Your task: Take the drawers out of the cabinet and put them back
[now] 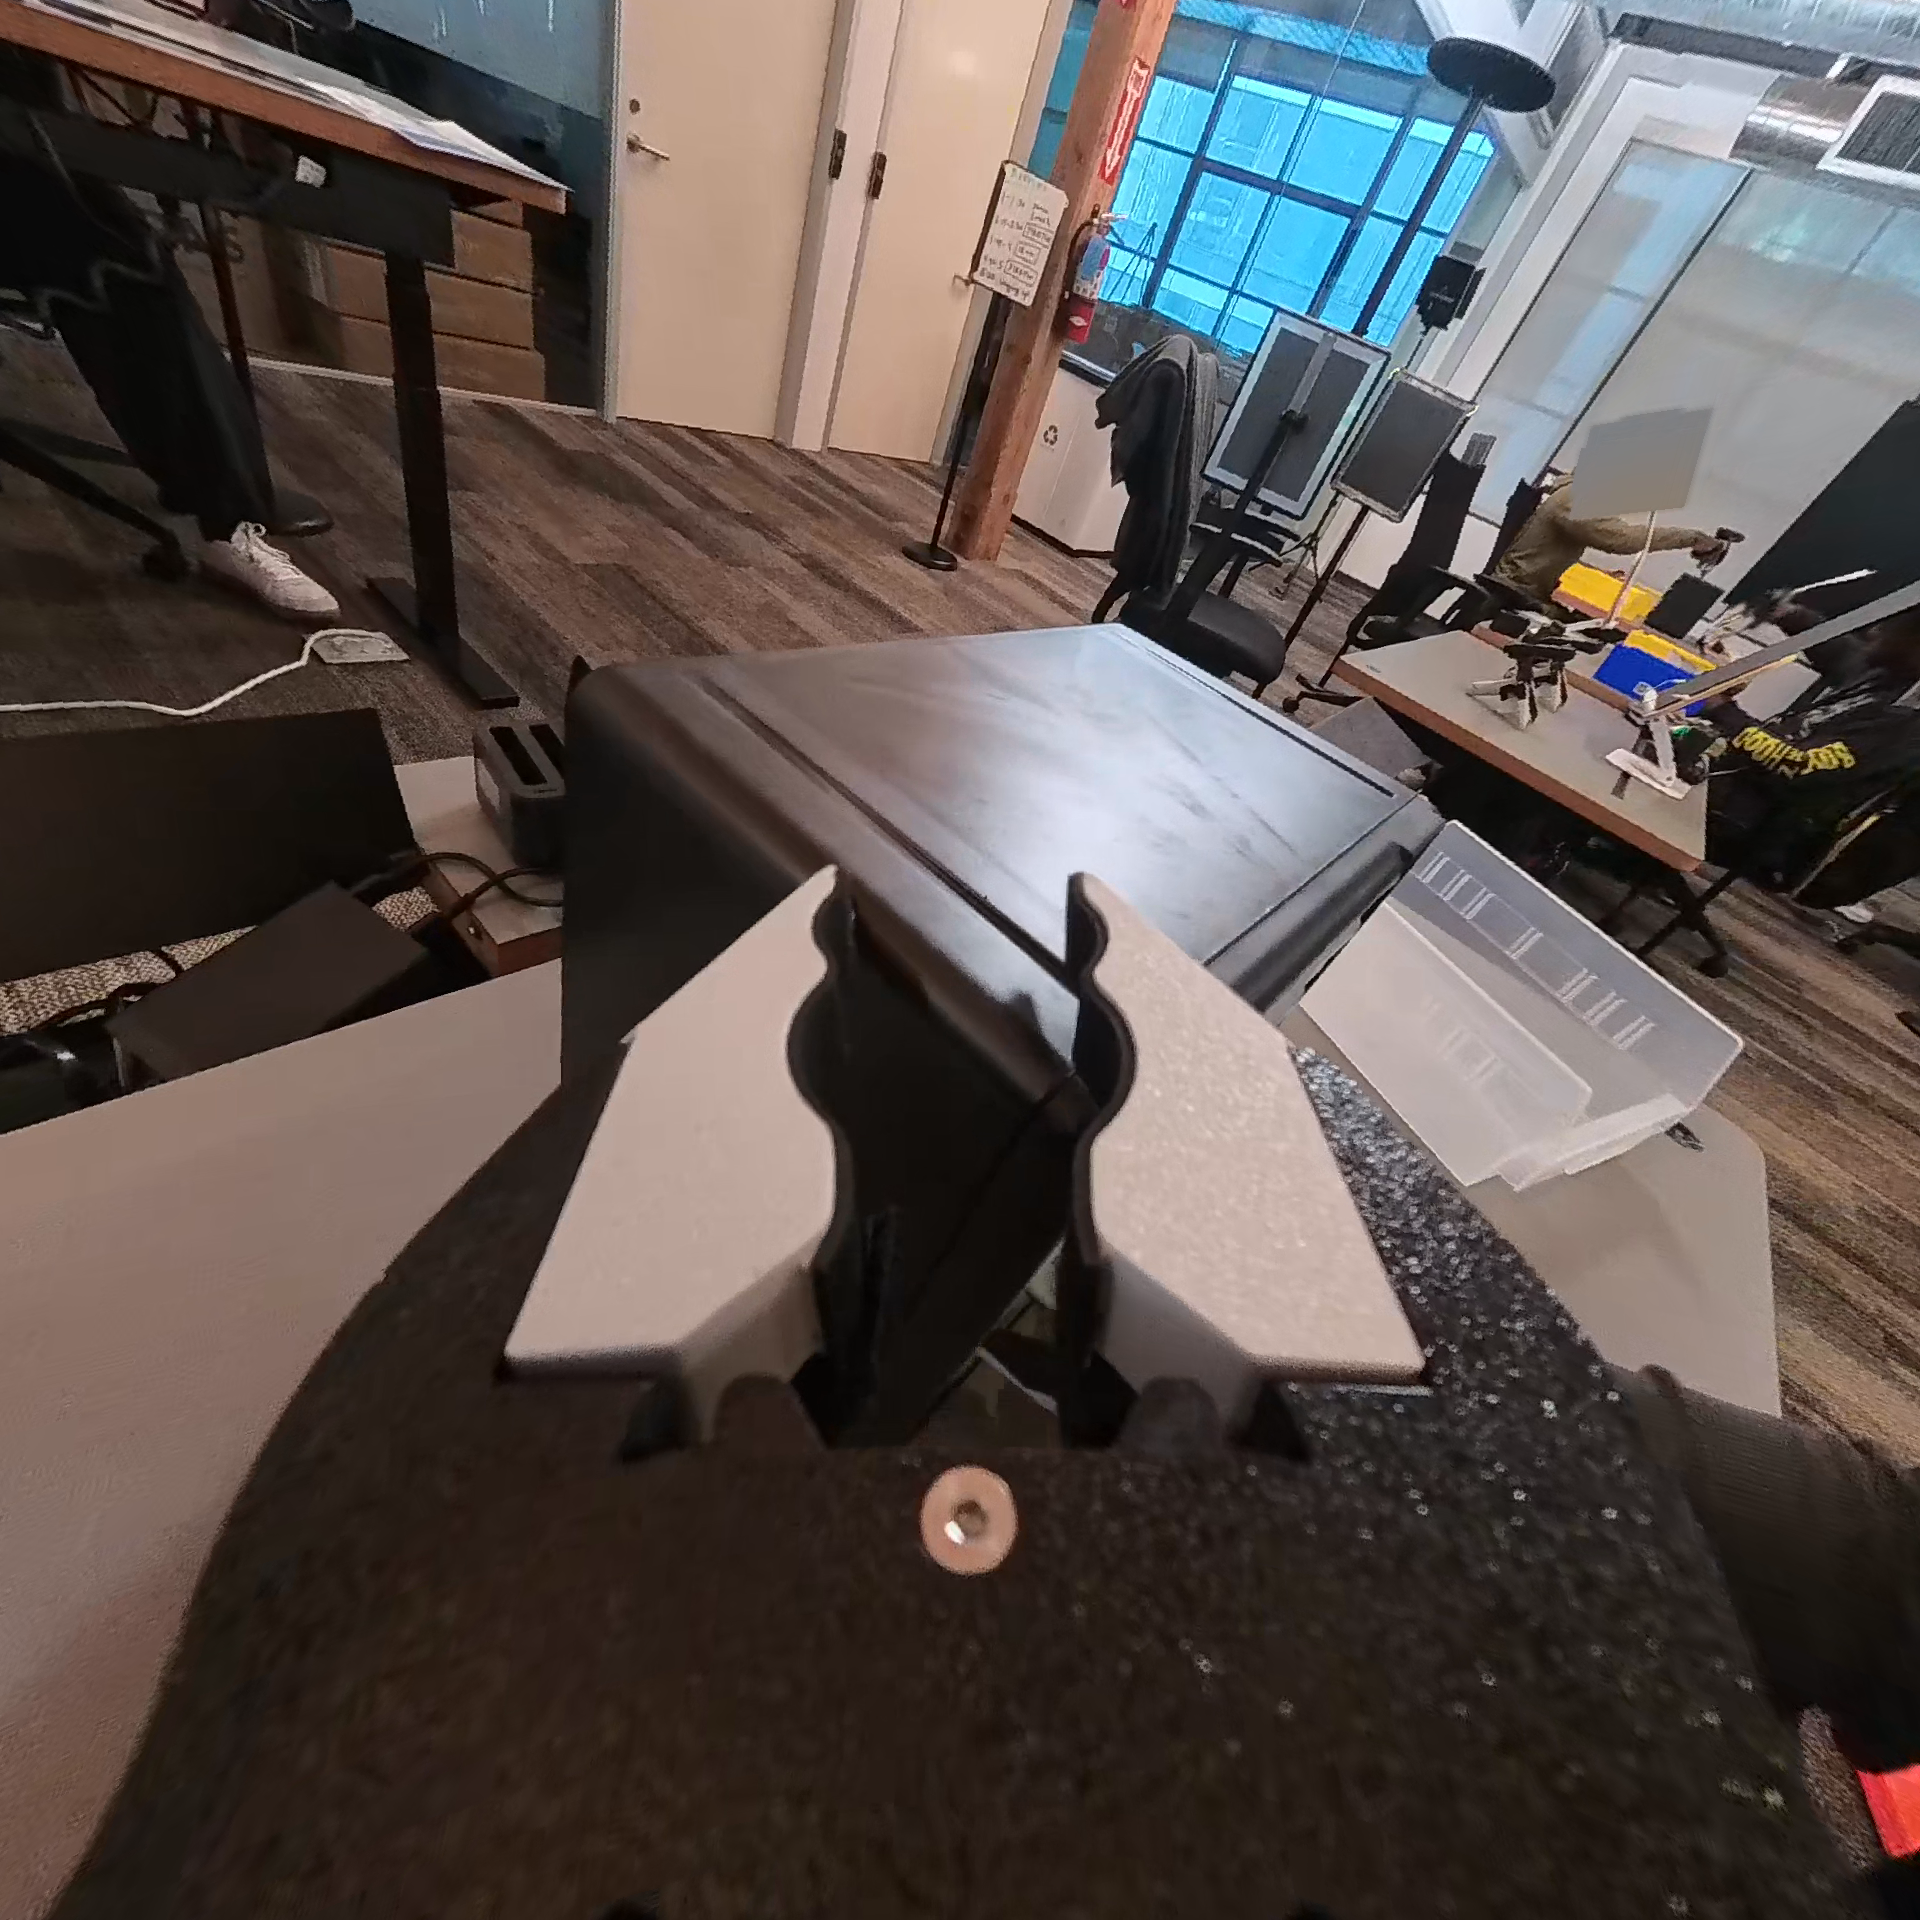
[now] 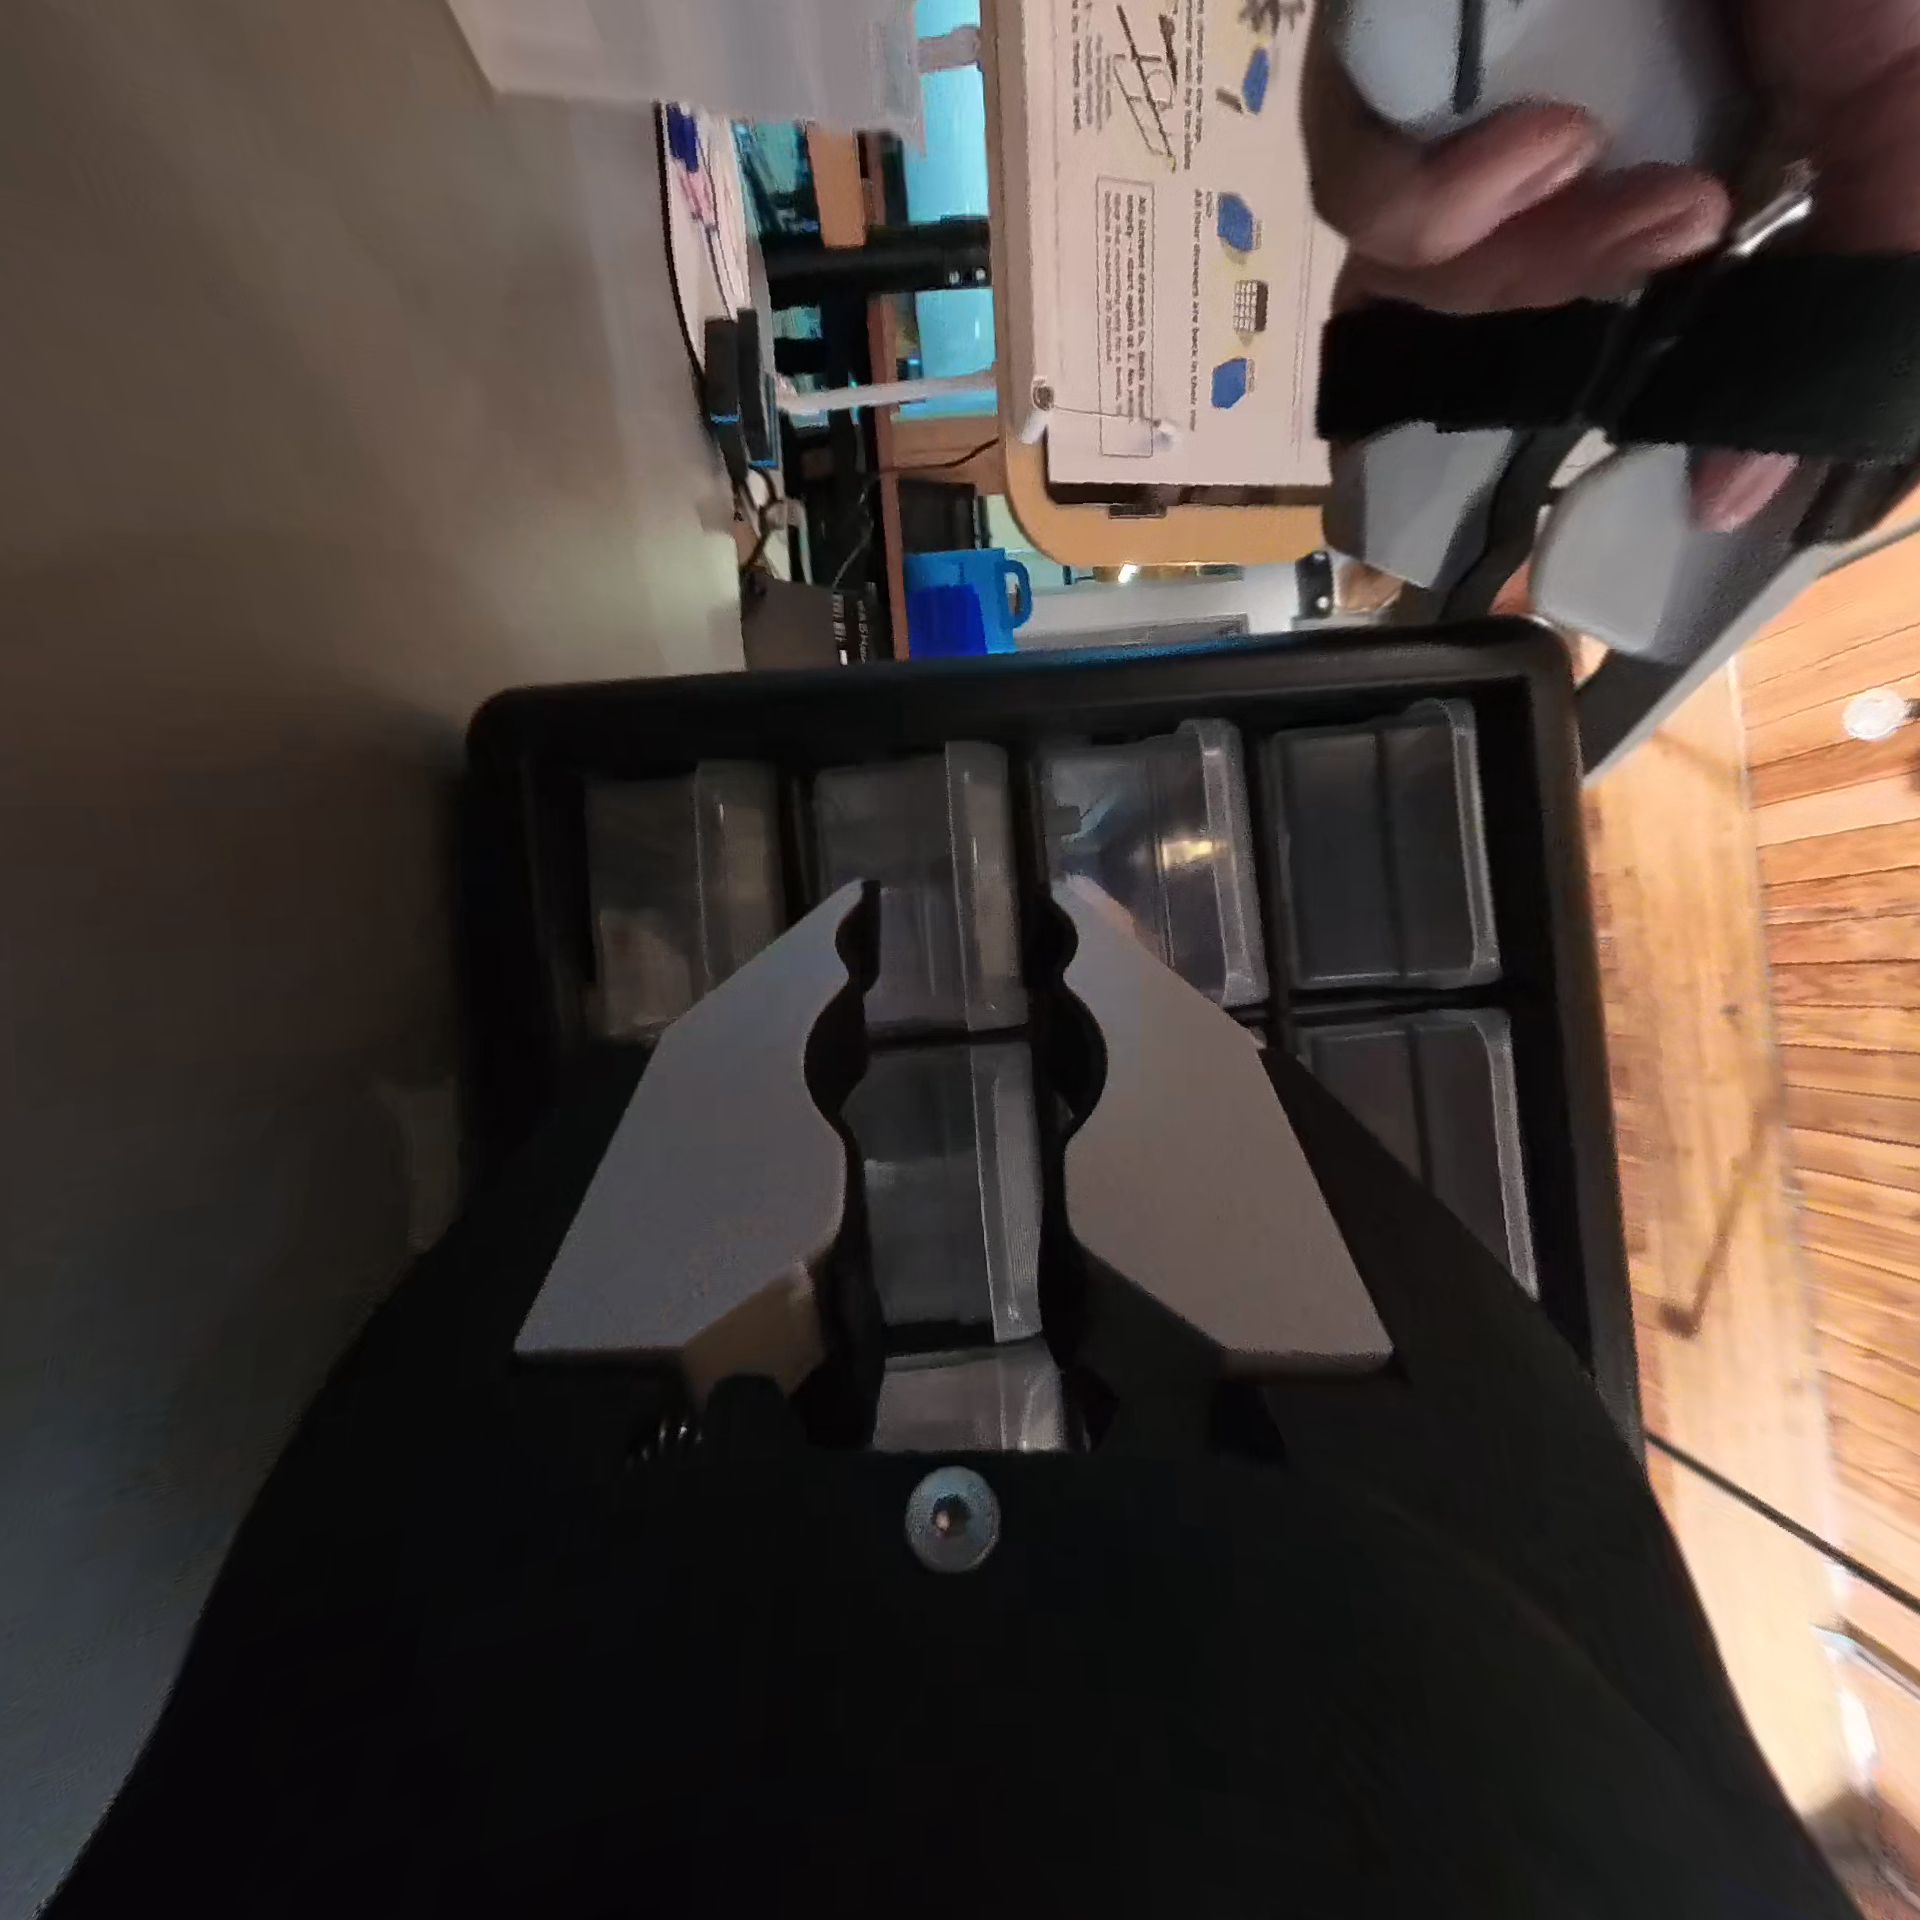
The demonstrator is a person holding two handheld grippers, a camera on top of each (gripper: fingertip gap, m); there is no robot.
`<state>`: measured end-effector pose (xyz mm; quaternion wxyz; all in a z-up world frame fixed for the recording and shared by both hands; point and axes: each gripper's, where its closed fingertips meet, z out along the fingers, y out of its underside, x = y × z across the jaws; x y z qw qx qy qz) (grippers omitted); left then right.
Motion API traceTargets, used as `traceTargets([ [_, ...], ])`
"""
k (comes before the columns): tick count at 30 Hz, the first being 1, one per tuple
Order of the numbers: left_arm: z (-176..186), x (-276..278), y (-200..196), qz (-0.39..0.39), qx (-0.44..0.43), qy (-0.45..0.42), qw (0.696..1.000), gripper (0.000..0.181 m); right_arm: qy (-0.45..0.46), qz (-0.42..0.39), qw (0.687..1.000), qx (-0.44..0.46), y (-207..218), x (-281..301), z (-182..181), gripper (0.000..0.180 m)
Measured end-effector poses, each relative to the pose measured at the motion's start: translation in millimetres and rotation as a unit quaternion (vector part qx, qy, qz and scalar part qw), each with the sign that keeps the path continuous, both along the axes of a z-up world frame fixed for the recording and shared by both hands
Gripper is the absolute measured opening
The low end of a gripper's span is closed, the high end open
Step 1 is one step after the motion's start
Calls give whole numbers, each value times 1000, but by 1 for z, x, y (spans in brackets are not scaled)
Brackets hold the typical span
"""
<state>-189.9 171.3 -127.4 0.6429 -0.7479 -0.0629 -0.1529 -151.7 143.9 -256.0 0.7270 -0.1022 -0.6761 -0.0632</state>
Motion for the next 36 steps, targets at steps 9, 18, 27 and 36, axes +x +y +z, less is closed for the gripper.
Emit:
traceTargets([
  [9,2,17,6,-33,6,-2,999,36,21,3,999,24,-2,1,5,8],
  [18,0,18,9,-29,5,11,1000,34,14,49,999,8,-39,35,2,24],
  [27,0,17,9,-21,0,20,1000,34,-12,5,1000,-26,-19,10,-8,81],
  [36,0,17,9,-23,1,20,1000,34,-12,15,1000,-9,-40,34,-7,45],
])
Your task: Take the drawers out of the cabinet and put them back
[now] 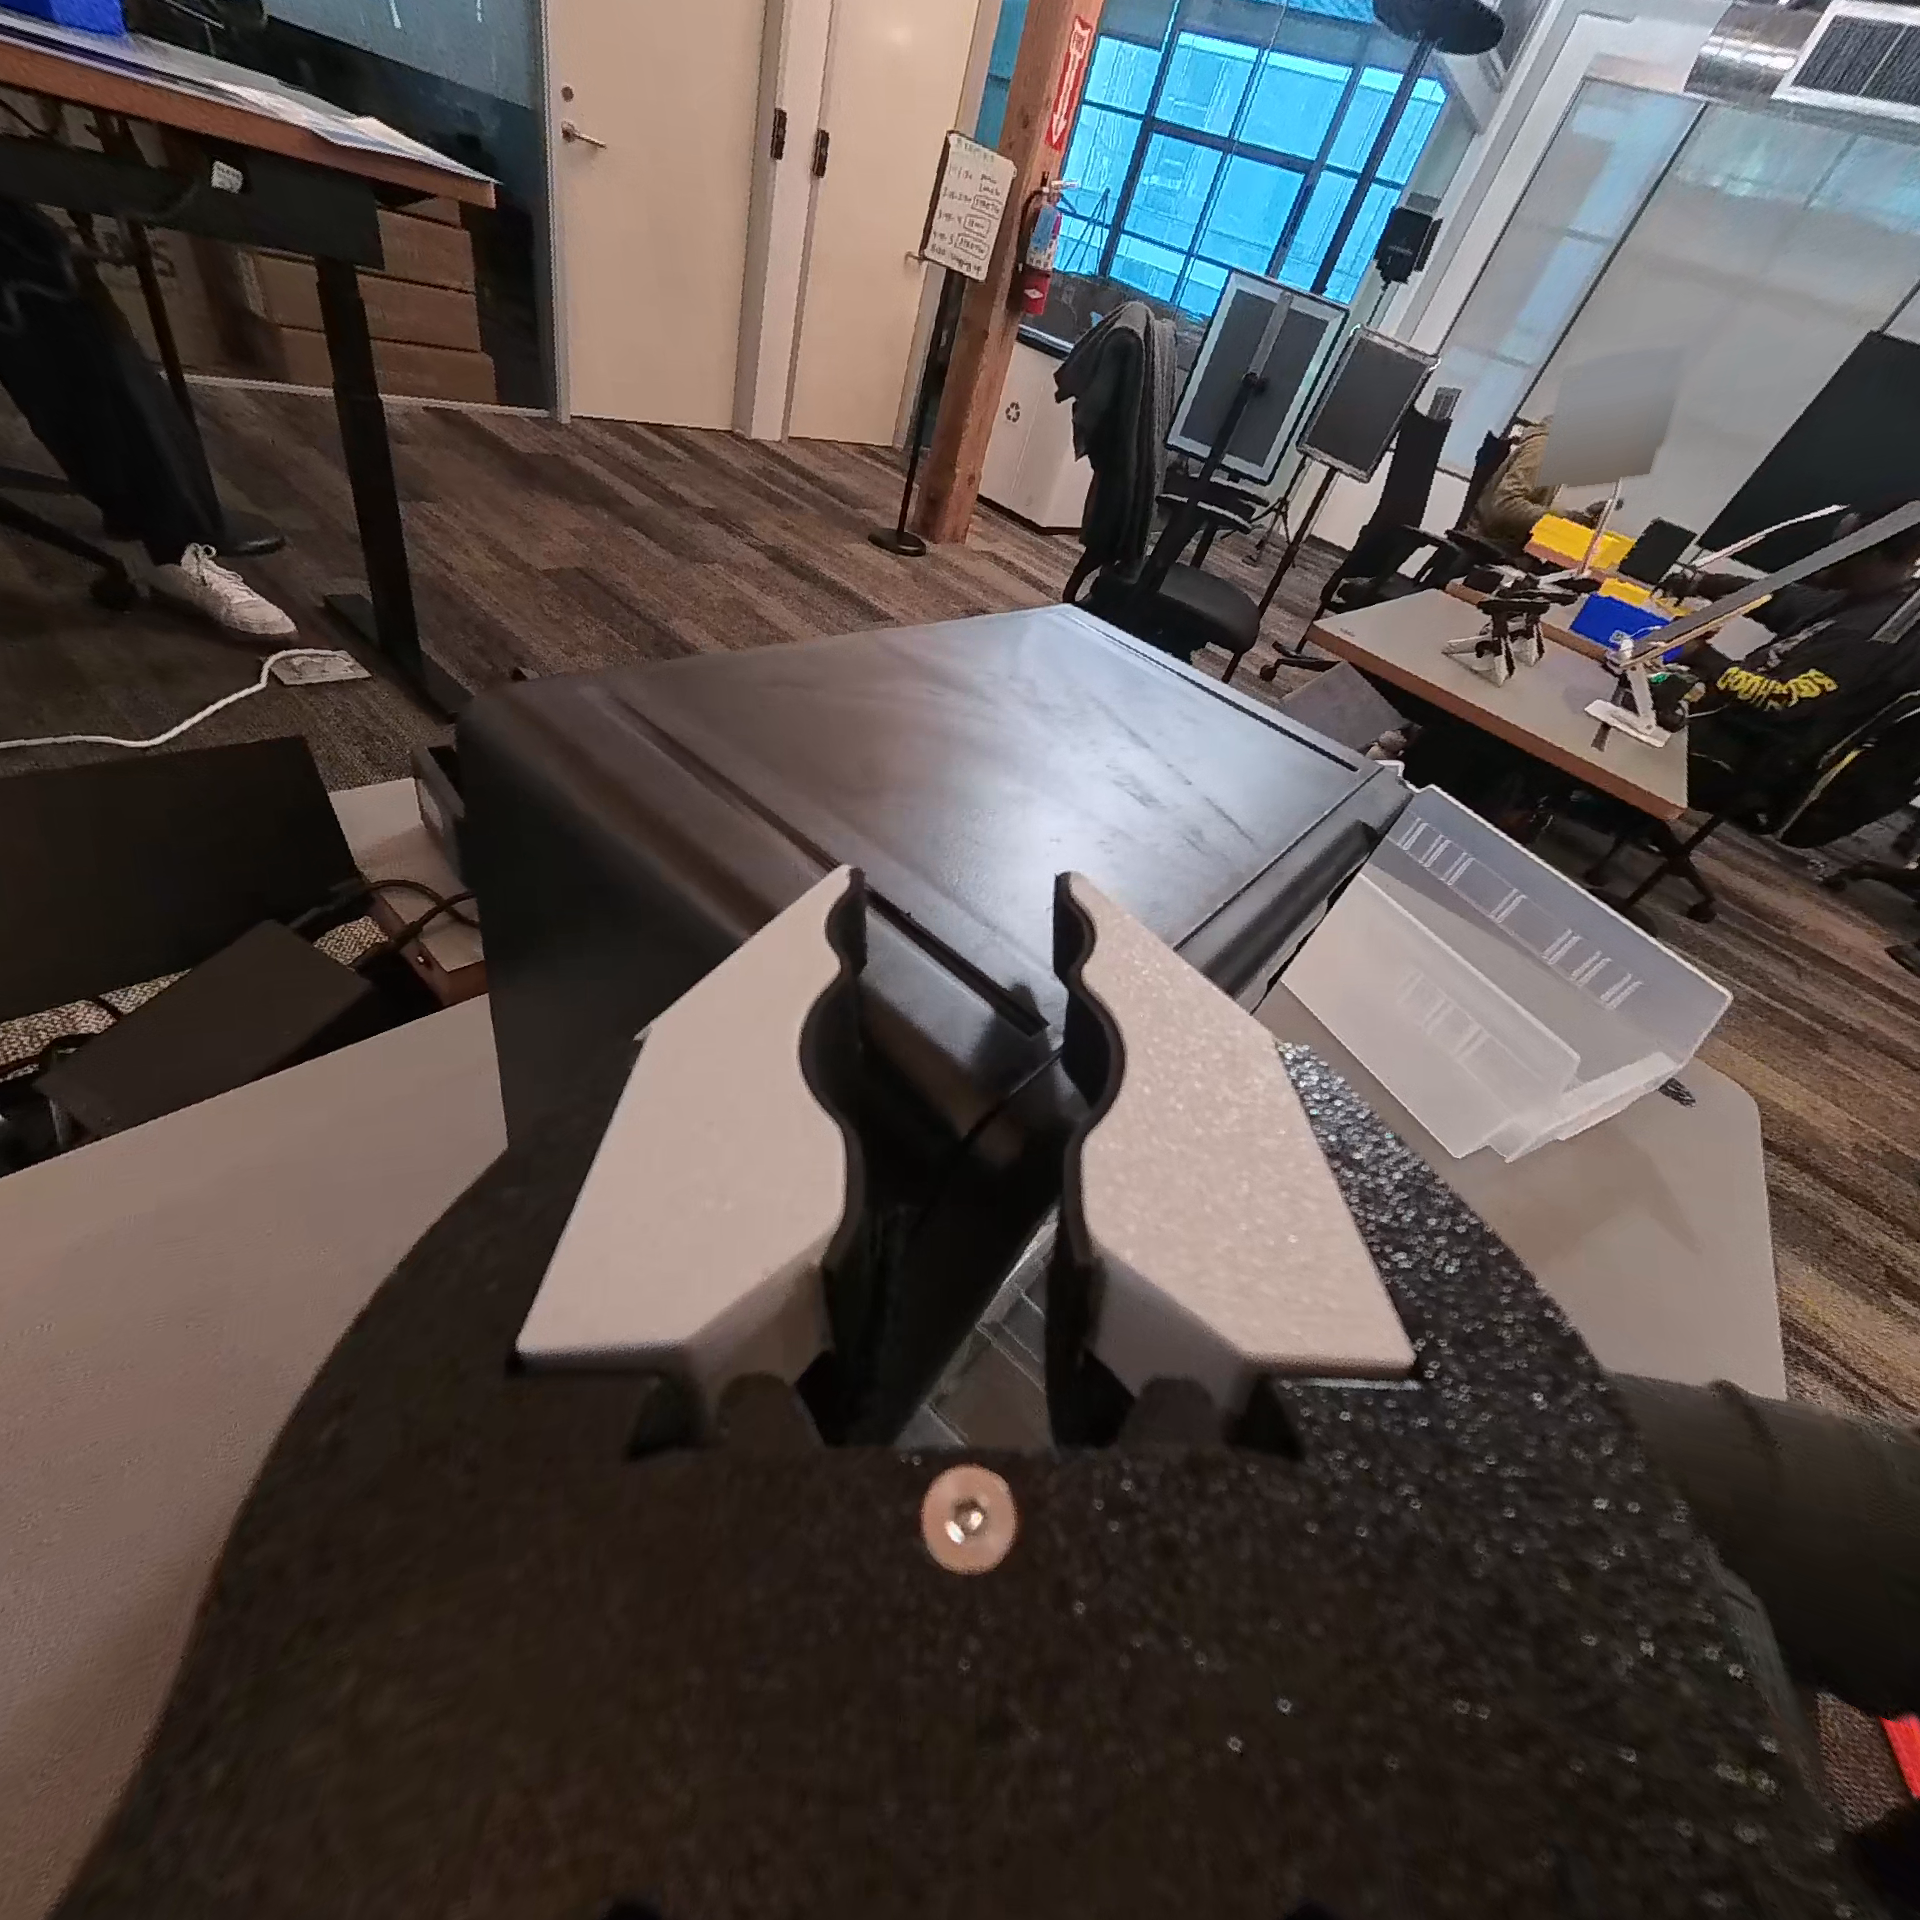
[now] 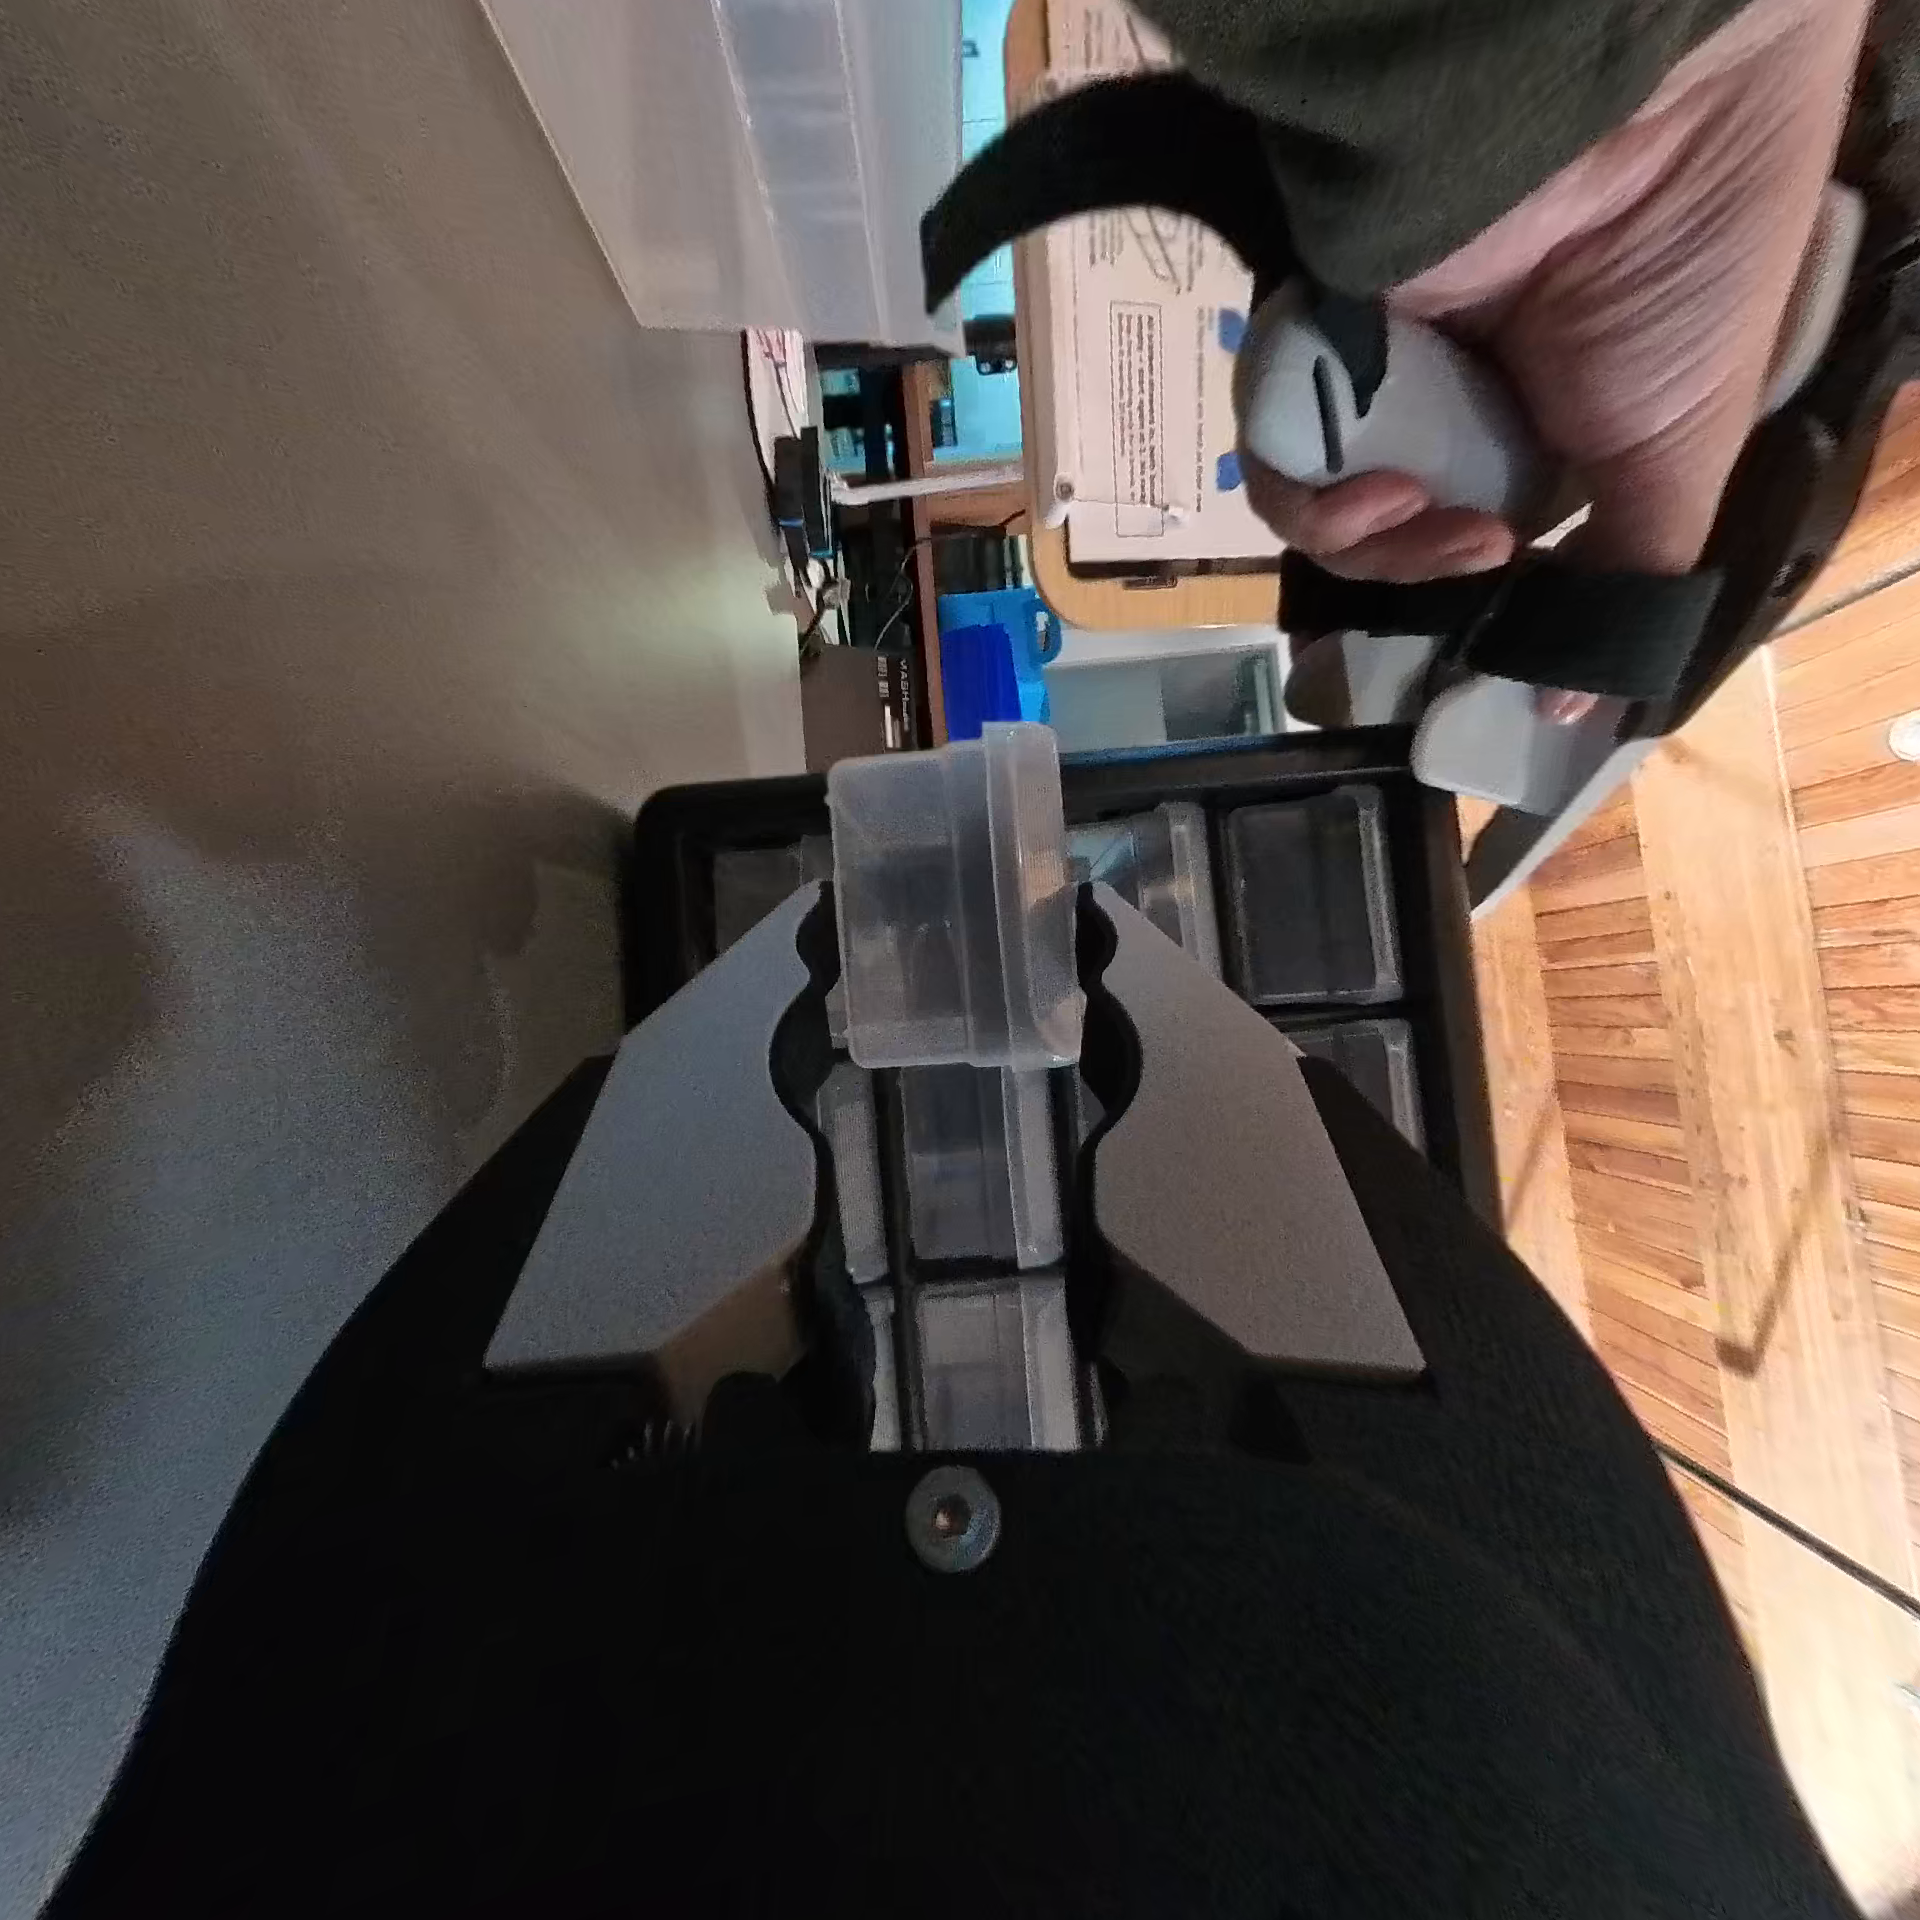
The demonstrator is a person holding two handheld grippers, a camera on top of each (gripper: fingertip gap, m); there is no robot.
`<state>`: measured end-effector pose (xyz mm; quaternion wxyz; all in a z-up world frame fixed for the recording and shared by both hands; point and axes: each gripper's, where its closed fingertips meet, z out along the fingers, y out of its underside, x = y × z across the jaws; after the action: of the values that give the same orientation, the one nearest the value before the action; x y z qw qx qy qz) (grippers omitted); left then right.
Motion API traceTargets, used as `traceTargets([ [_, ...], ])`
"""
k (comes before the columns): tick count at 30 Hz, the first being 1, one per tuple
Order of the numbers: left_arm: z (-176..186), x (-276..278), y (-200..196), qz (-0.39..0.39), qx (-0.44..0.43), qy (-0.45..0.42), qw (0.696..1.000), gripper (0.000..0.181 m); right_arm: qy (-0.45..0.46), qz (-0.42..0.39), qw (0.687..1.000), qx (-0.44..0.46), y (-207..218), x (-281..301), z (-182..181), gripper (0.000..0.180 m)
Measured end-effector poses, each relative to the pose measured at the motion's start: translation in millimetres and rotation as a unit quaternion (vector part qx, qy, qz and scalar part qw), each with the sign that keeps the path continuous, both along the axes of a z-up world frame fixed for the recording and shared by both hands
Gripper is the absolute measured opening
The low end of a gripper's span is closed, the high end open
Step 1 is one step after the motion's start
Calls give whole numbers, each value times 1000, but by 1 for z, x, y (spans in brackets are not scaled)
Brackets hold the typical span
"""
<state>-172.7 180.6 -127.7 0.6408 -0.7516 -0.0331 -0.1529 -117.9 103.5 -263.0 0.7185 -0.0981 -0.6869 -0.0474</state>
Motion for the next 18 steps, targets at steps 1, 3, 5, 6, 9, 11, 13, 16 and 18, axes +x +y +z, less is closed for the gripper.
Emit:
traceTargets([
  [1,0,0,0,0,0,1,1000,34,-1,2,1000,-3,-5,4,0,45],
  [3,0,0,0,-1,0,0,1000,34,-3,10,1000,-7,-16,14,1,44],
  [5,0,0,-1,-2,1,-2,1000,34,-6,22,1000,-9,-28,22,3,44],
  [6,0,-1,-1,-2,1,-2,1000,33,-9,31,999,-7,-34,25,3,44],
  [9,-1,-3,-2,3,-5,0,1000,28,-34,61,998,-3,-47,34,-4,43],
  [11,-1,-3,-3,3,-7,3,1000,26,-51,56,997,-33,-43,40,-7,42],
  [13,-1,-3,-4,1,-6,0,1000,26,-56,48,994,-80,-38,47,-2,42],
  [16,0,-2,-6,-9,-5,-9,1000,29,-60,50,986,-144,-34,56,6,42],
  [18,0,-1,-6,-12,-4,-12,1000,31,-60,49,978,-193,-33,57,13,41],
])
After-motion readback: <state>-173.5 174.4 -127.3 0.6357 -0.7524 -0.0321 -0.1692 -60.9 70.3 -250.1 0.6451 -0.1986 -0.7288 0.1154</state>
